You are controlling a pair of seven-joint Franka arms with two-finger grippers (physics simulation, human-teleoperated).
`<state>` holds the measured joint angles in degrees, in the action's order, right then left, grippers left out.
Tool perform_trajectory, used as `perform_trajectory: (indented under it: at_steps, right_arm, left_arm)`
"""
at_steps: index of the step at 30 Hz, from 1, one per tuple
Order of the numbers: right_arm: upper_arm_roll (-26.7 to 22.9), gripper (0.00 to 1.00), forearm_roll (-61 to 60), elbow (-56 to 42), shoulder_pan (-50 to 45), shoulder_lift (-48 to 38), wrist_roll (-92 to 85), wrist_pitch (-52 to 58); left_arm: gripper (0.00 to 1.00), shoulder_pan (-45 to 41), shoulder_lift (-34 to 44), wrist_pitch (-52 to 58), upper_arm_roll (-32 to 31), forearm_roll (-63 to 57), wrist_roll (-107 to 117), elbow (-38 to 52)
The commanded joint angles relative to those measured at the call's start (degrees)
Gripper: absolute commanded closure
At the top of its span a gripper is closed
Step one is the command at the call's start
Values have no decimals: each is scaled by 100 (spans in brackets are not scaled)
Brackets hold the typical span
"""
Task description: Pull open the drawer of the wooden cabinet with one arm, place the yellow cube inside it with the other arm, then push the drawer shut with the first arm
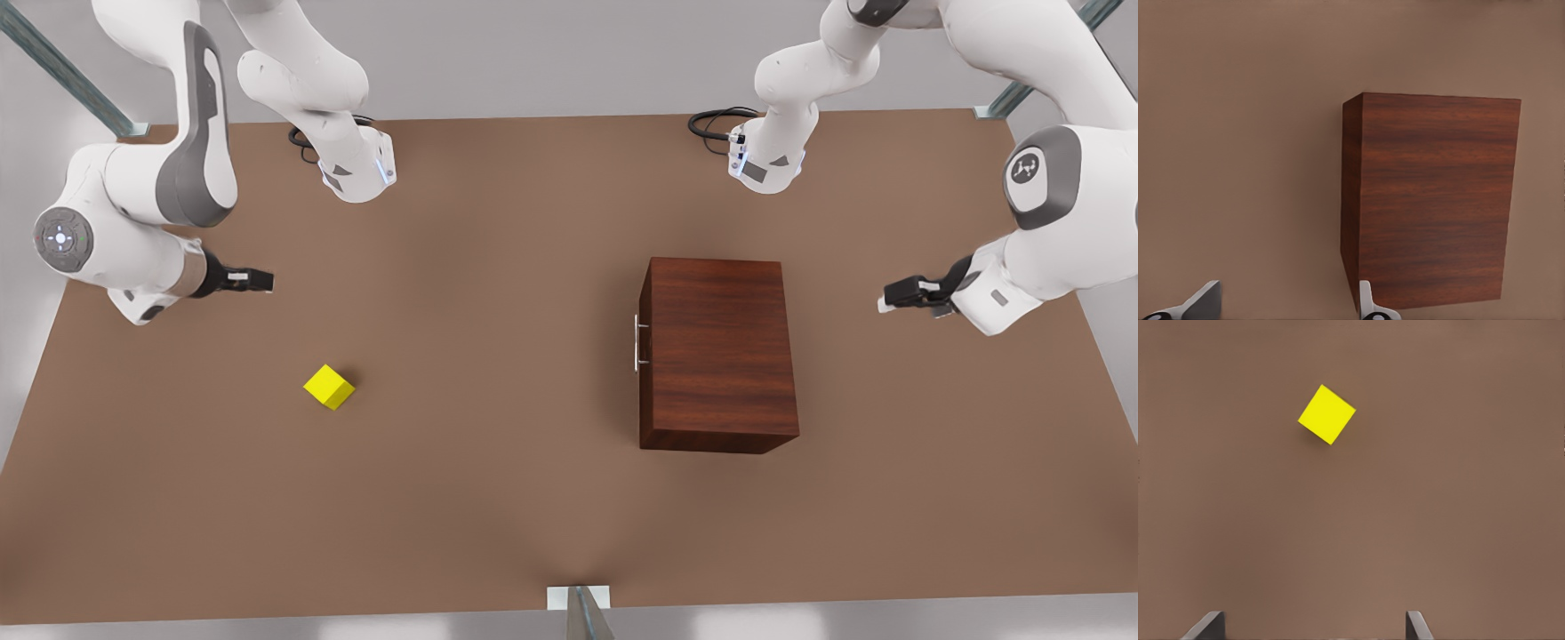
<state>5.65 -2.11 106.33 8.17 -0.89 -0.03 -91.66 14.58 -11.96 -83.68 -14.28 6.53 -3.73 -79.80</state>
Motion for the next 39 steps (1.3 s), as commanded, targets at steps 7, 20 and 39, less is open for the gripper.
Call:
perform_trajectory:
  at_steps: [7,20,39]
  right_arm:
    - [-55,0,-131,-332,26,309,248,-1460]
    - [-196,0,53,-693,334,528,4072,-1310]
    - [-178,0,71,-728,316,537,4072,-1302]
  left_arm:
    - [0,-3259,-509,-658,-49,-820,3044,-18]
    - [0,-4710,-2188,-3155,-40,-2719,8529,-168]
    - [0,-4930,-2100,-2768,-23,-4283,8529,-985]
